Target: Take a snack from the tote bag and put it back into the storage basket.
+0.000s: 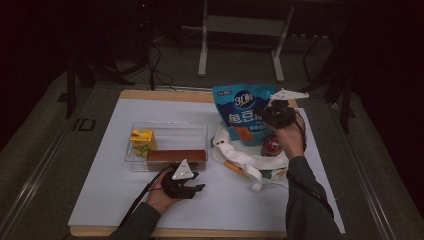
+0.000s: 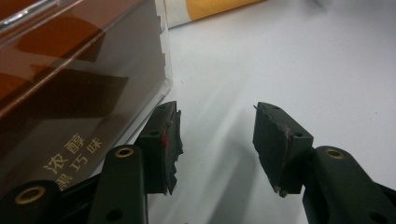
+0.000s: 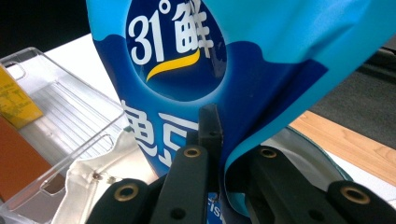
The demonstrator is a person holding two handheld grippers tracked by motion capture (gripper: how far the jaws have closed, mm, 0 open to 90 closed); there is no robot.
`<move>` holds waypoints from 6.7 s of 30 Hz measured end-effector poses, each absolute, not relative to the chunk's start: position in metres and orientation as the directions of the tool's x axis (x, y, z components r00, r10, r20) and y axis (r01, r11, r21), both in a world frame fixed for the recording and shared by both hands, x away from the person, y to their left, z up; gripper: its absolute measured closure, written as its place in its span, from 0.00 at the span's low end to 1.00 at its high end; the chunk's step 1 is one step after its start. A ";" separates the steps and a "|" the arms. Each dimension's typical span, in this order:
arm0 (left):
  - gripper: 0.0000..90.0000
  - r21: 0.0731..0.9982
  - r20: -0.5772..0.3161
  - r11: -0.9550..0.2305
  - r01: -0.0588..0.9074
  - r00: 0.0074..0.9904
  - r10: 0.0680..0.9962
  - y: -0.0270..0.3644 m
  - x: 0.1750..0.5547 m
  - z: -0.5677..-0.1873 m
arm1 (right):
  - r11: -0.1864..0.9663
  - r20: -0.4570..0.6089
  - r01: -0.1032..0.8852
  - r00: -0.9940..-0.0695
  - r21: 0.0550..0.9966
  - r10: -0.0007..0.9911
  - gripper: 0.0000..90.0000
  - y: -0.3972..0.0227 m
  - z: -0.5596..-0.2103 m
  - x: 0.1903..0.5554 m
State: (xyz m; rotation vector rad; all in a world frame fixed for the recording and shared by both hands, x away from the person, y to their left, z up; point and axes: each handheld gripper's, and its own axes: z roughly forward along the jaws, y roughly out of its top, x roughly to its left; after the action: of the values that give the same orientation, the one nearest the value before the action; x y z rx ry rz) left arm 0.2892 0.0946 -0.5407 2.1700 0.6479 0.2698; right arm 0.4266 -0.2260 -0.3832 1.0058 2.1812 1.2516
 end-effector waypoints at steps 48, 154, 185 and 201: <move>0.55 0.779 -0.044 -0.511 0.363 0.844 0.534 0.096 0.290 -0.541 | 0.255 0.109 0.341 -0.764 0.905 0.636 0.99 -0.180 -0.323 0.403; 0.56 0.812 -0.043 -0.481 0.330 0.856 0.515 0.100 0.284 -0.539 | 0.161 0.255 0.457 -0.717 0.875 0.648 0.96 -0.028 -0.406 0.439; 0.56 0.811 -0.042 -0.483 0.330 0.857 0.514 0.099 0.284 -0.540 | 0.502 -0.043 0.323 -0.807 0.802 0.589 0.91 -0.031 -0.413 0.421; 0.56 0.810 -0.045 -0.483 0.333 0.856 0.514 0.099 0.285 -0.540 | 0.480 0.004 0.349 -0.812 0.805 0.584 0.88 -0.019 -0.430 0.422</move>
State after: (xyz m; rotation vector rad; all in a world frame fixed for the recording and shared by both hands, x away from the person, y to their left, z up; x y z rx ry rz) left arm 0.2849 0.0992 -0.5396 2.1198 0.6142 0.2536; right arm 0.4222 -0.0193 -0.4303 0.7954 2.4586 1.2434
